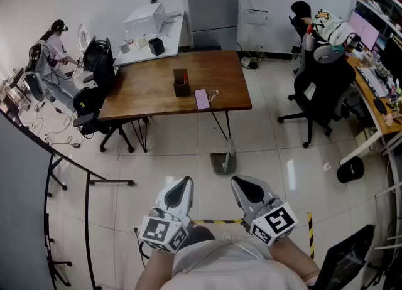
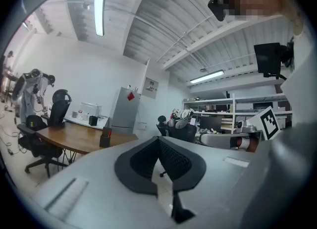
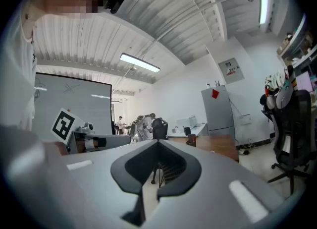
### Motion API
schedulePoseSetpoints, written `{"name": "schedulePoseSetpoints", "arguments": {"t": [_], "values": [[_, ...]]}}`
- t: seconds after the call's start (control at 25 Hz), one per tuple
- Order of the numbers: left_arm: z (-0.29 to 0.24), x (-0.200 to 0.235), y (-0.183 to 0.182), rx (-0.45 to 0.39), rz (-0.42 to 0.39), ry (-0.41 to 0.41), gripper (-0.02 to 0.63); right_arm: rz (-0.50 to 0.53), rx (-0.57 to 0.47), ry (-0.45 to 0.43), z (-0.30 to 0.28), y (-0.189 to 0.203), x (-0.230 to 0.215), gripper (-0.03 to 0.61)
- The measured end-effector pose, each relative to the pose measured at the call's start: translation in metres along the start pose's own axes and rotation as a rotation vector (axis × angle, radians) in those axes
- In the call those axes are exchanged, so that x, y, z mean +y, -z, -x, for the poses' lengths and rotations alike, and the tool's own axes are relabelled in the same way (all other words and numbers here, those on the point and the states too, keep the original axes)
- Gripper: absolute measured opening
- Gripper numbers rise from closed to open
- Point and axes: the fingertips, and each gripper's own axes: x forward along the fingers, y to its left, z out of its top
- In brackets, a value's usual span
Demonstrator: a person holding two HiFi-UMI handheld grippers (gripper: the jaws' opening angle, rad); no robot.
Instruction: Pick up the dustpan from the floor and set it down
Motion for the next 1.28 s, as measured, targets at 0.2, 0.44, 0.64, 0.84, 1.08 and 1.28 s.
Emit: {"name": "schedulePoseSetpoints", "arguments": {"t": [0.2,0.44,0.64,0.84,1.08,1.28], "values": [[-0.022,0.014,0.004,0.018,0.025,-0.024,0.012,-0.013,0.017,0.019,-0.020,0.007,-0.027,0.002],[-0.076,0.074,-0.016,-0.001,-0.015,0.008,0.012,0.048,-0.008,0.091,-0.087,-0.014,-0.062,0.002],[-0.125,0.131,-0.033,-0.007,-0.011,0.077,0.012,0.070,0.005,0.182,-0.144,-0.028,-0.093,0.002],[-0.161,0.164,-0.036,0.024,-0.001,0.114,0.012,0.034,0.063,0.290,-0.167,-0.013,-0.127,0.002],[-0.188,0.184,-0.025,0.068,0.060,0.106,0.012,-0.026,0.239,0.344,-0.176,0.041,-0.163,0.002],[-0.209,0.191,-0.005,0.107,0.084,0.082,0.012,-0.059,0.425,0.343,-0.188,0.096,-0.194,0.164]]}}
